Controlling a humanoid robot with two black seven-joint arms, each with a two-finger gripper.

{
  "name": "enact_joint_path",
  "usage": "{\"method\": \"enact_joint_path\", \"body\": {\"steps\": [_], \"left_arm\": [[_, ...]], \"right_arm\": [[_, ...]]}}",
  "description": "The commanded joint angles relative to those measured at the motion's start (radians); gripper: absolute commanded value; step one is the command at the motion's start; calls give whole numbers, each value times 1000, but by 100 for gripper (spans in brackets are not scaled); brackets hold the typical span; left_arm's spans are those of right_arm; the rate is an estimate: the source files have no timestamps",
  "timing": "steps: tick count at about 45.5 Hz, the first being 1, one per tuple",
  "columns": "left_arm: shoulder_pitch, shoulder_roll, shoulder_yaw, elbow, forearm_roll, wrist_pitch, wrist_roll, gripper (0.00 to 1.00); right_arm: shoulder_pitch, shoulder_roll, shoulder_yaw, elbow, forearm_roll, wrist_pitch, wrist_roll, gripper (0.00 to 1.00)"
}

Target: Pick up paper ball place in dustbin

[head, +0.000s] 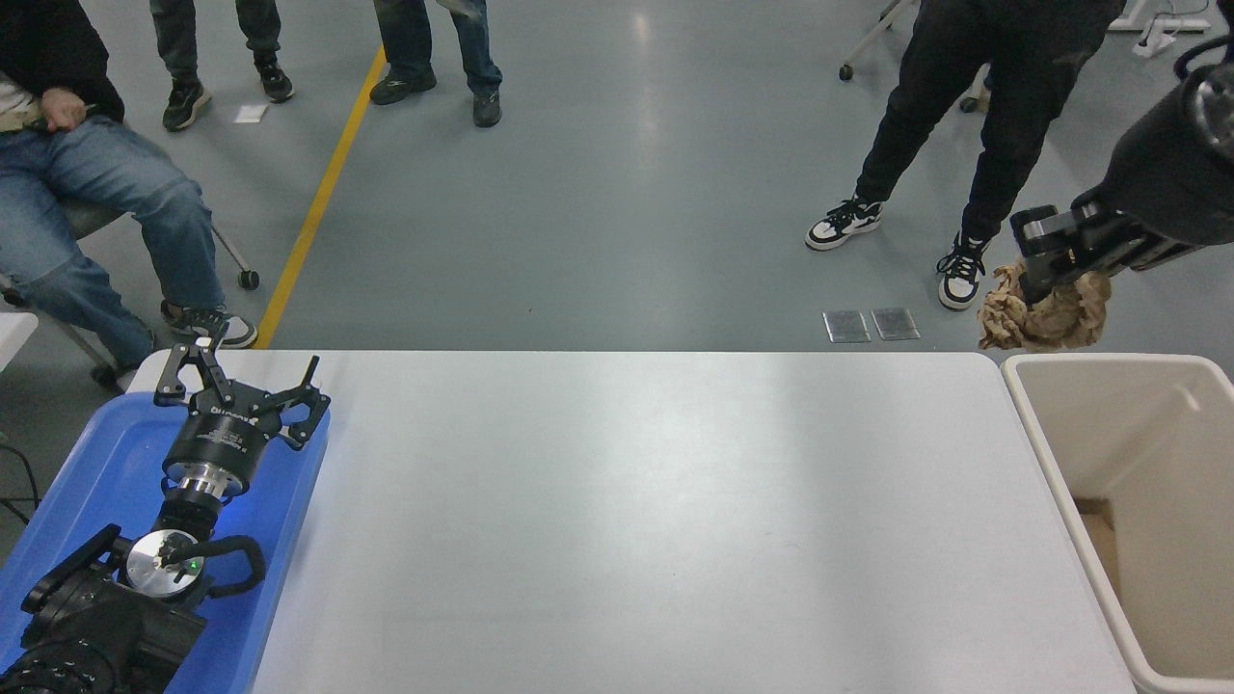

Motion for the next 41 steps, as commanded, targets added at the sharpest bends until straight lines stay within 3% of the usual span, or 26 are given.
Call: {"method": "enact_joint_path", "body": {"steps": [1,10,22,30,41], "left_arm": [[0,0,-2,0,0,0,-3,99],[0,-1,0,0,0,0,-3,99],[0,-1,-2,0,0,0,-3,99],[0,-1,-2,0,0,0,-3,99],[-2,-1,-2,0,0,0,-3,99]], "right_arm": [[-59,-93,-118,-75,-153,-51,2,0],[-357,-304,-122,-333,-328,-253,1,0],[-1012,-420,138,-725,-319,-526,4,0],[-1523,-389,547,-971,-294,-614,2,0],[-1910,-181,884,-1246,-292,-708,2,0]]}}
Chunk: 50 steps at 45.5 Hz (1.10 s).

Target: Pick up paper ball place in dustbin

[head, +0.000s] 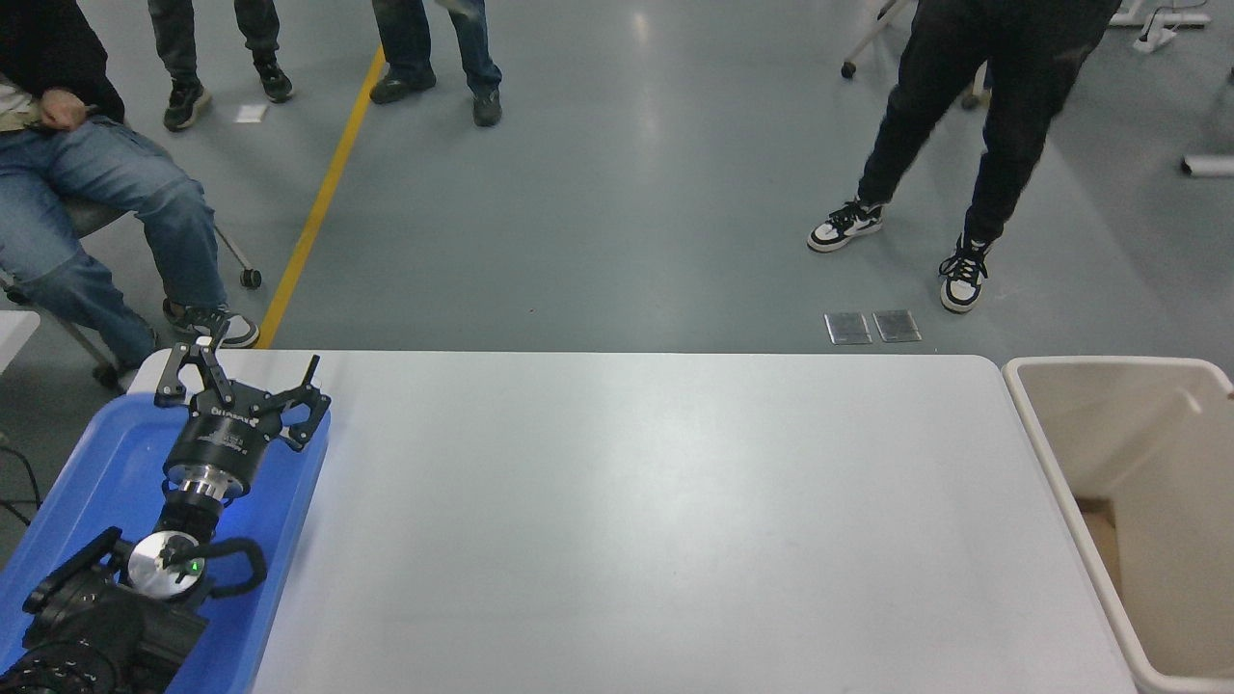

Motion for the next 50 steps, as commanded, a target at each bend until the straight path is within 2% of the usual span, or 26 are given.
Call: {"method": "enact_joint_path", "body": {"steps": [1,15,16,18,21,22,23,24,40,45,50], "left_arm": [[-1,0,0,0,0,0,0,99],[-1,-1,0,0,-1,0,-2,99],[-1,-1,0,0,-1,0,0,99],[-1,-1,0,0,-1,0,0,99],[-1,-1,0,0,0,0,0,99],[-1,-1,0,0,-1,0,0,99],[-1,-1,0,0,-1,0,-2,99],[-1,-1,0,0,-1,0,0,99],[-1,-1,0,0,0,0,0,99],[-3,-1,2,0,0,0,0,99],[-4,0,3,0,0,0,3,99]], "right_arm": [[-422,142,327,-267,1,-127,0,0],[-477,202,352,-271,8,-182,-2,0],[-477,202,352,-271,8,-187,-2,2],[-477,204,353,-271,8,-197,-2,15],[-477,208,360,-268,12,-210,-2,42],[-477,213,364,-268,18,-211,-3,56],[-477,218,369,-265,24,-211,-5,75],[-477,221,372,-262,29,-210,-6,98],[-414,195,363,-247,31,-194,-6,100],[-347,140,308,-202,20,-179,-6,100],[-139,40,156,-17,14,-145,-9,100]]}}
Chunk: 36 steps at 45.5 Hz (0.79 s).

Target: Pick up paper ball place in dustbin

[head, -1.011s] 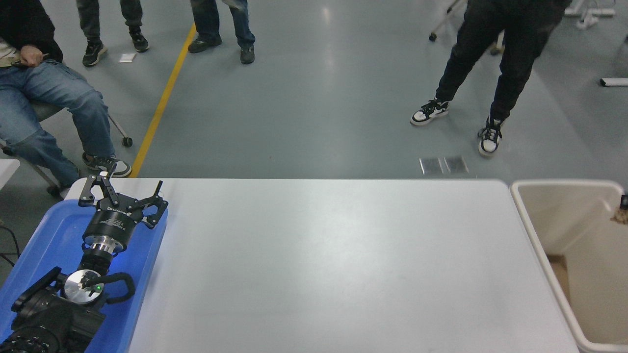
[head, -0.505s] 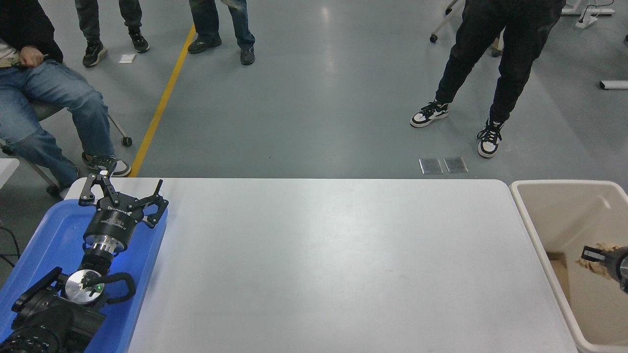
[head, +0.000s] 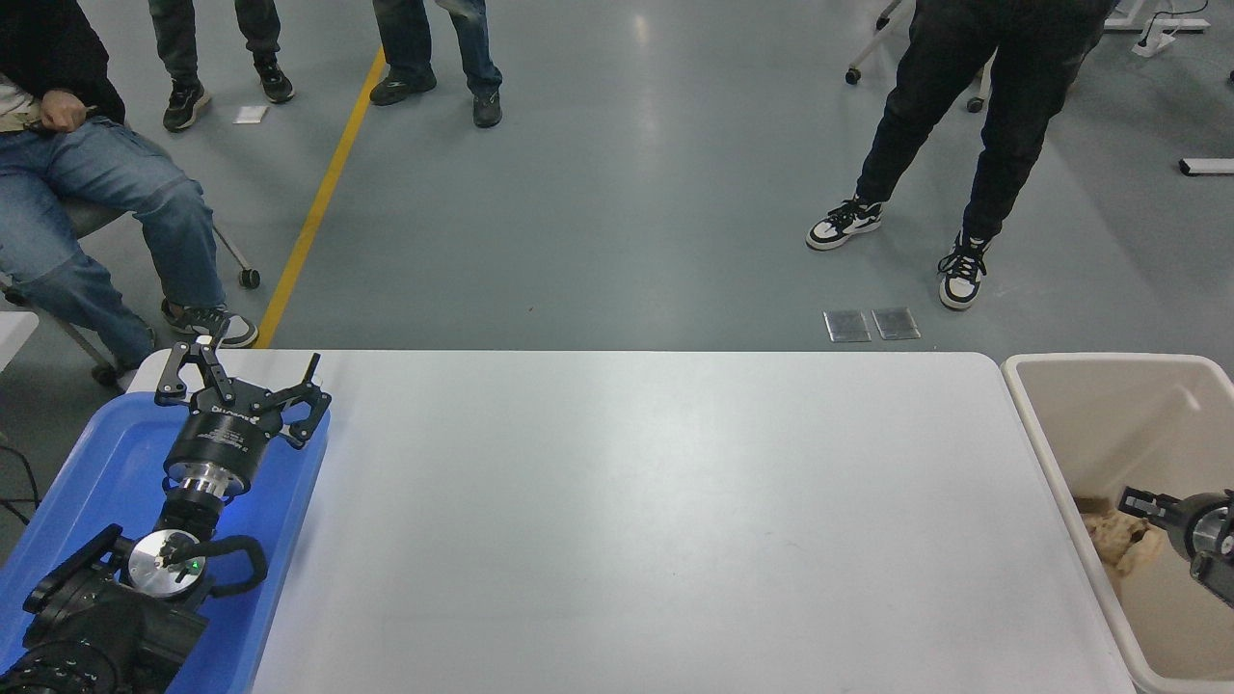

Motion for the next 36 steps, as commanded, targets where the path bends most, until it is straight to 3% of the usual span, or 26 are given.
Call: {"method": "enact_joint_path", "body": {"steps": [1,6,12,18,25,36], "left_arm": [[-2,1,2,0,1,0,4,99],[-2,1,2,0,1,0,4,99],[0,1,2,0,1,0,4,99],[0,1,2,0,1,0,2,99],[1,1,2,0,1,0,2,99],[1,0,-1,0,1,0,1,99]], "right_arm": [[295,-150,-211,243,-12,55,-3,100],[645,-222,-457,545,-14,170,-3,100],[1044,-204,-695,878,8,354,-4,100],[1285,-49,-774,1086,162,538,-6,100],[1402,112,-791,1139,314,725,-6,100],[1563,429,-779,1193,555,765,-6,100]]}}
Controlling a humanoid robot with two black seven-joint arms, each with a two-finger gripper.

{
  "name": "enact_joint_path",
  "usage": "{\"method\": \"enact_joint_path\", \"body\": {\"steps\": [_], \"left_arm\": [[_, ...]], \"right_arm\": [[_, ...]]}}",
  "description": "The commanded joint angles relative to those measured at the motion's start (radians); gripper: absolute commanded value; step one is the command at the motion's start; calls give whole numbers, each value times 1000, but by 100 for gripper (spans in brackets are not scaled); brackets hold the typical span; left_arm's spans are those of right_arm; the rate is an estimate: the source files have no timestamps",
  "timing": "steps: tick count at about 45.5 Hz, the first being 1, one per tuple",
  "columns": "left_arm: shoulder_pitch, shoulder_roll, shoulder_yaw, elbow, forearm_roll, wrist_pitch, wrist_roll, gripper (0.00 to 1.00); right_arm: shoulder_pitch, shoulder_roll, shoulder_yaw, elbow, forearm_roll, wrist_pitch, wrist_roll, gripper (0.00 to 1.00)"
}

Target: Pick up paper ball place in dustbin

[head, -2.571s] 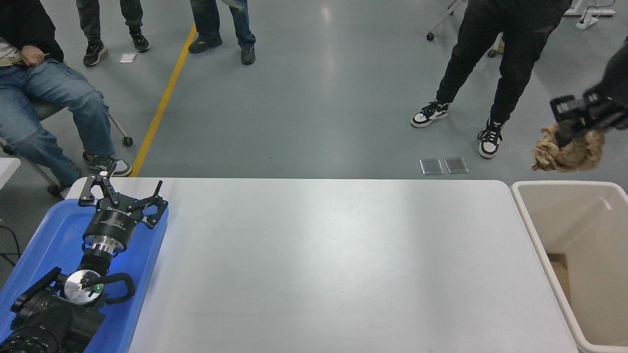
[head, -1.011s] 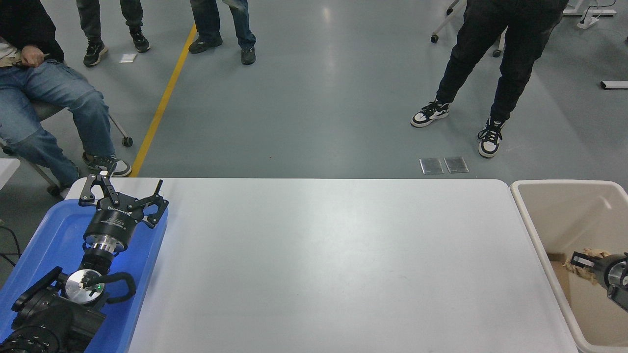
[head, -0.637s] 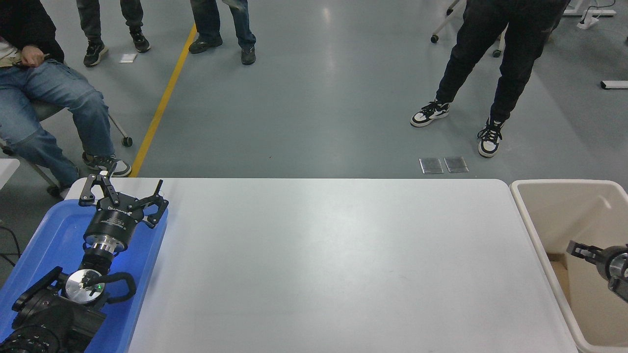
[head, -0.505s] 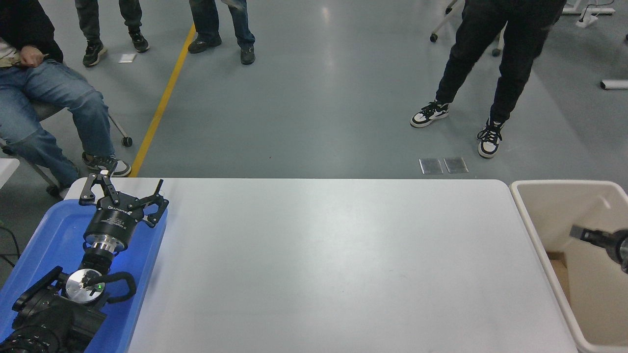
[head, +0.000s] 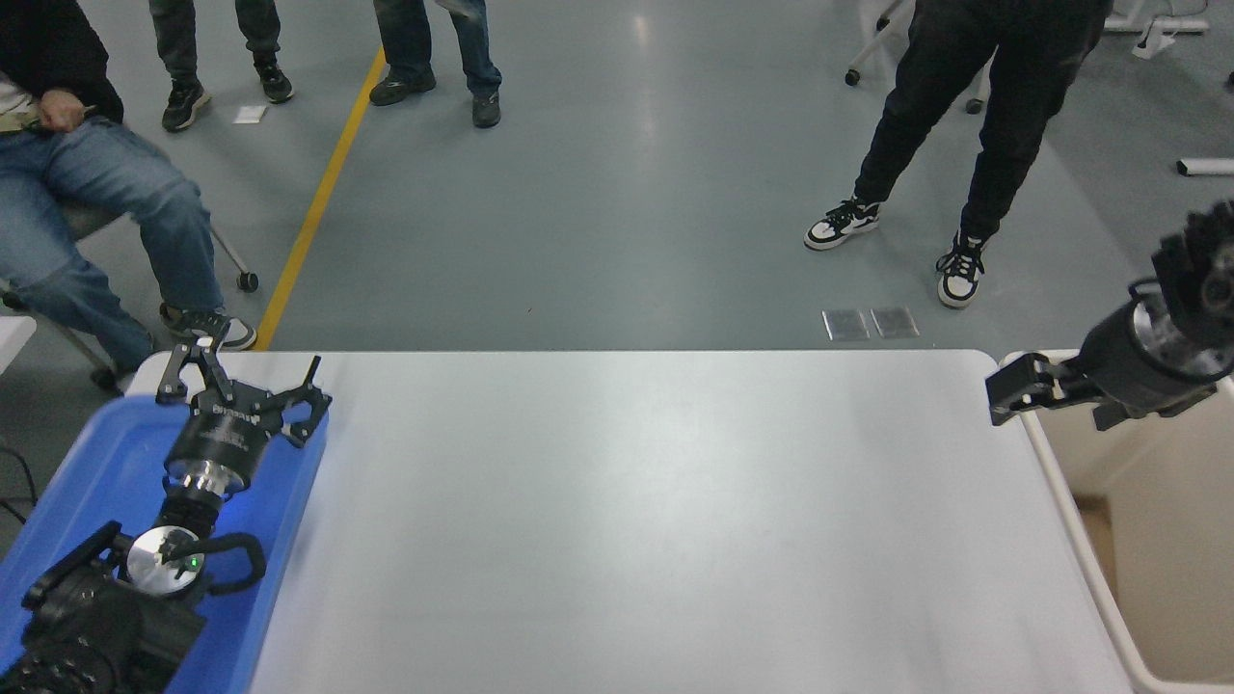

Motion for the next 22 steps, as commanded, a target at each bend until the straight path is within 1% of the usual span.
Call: {"method": "enact_joint_path", "body": {"steps": [1,4,8,22], "left_arm": [[0,-1,-2,1,0,0,-1,99],[0,-3,-2,0,0,0,-1,99],[0,-3,-2,0,0,0,-1,99],[2,-3,-2,0,-2,0,-1,99]], "right_arm": [[218,297,-28,111,237,111,-1,100],[221,348,-20,105,280,111,-1,100],[221,379,-20,102,311,109,-1,100],[233,383,-39,102,319,100,1,100]]}}
